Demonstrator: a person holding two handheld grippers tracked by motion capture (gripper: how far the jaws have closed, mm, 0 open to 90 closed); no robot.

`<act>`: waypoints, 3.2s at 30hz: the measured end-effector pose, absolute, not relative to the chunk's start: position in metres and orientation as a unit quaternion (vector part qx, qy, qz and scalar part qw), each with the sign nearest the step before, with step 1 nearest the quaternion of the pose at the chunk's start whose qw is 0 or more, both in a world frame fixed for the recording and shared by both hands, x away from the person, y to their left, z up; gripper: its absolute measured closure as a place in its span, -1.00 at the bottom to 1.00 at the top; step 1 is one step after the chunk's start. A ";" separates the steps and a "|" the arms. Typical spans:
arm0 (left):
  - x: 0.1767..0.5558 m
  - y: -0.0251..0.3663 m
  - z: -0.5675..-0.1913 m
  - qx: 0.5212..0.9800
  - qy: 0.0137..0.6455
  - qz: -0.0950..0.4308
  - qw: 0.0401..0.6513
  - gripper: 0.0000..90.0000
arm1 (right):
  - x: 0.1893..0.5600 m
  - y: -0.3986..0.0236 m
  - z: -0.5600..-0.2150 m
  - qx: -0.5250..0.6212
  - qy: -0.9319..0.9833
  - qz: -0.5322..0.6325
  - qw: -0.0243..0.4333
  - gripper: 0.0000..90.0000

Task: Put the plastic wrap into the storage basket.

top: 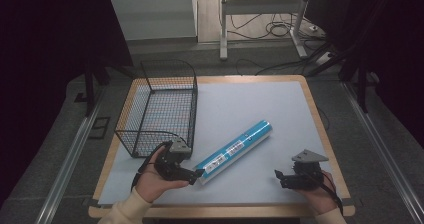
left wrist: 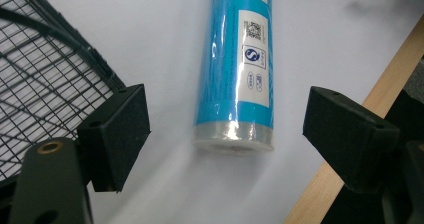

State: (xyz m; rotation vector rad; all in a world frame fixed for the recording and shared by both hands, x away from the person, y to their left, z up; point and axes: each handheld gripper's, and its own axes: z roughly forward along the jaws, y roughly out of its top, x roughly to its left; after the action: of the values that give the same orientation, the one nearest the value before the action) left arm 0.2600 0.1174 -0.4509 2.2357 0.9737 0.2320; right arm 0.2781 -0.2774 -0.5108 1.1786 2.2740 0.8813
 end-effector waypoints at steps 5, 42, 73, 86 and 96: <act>0.264 0.113 -0.448 0.860 0.373 0.087 0.338 -0.60 | 0.278 -0.277 -0.510 0.424 0.820 0.319 0.214 -0.76; 0.309 0.049 -0.435 0.880 0.348 0.071 0.315 -0.62 | 0.276 -0.277 -0.508 0.416 0.821 0.326 0.217 -0.76; 0.338 0.003 -0.445 0.901 0.332 0.047 0.275 -0.63 | 0.276 -0.278 -0.506 0.415 0.818 0.330 0.221 -0.76; 0.353 -0.013 -0.455 0.907 0.331 0.041 0.257 -0.62 | 0.276 -0.278 -0.507 0.414 0.819 0.328 0.223 -0.76; 0.366 -0.025 -0.463 0.914 0.331 0.036 0.233 -0.63 | 0.276 -0.279 -0.507 0.414 0.820 0.326 0.224 -0.76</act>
State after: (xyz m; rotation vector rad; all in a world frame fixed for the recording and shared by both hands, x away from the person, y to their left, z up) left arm 0.3661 -0.0249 -0.4629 2.5096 0.9079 0.1000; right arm 0.2762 -0.2786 -0.5069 1.1418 2.2630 0.9012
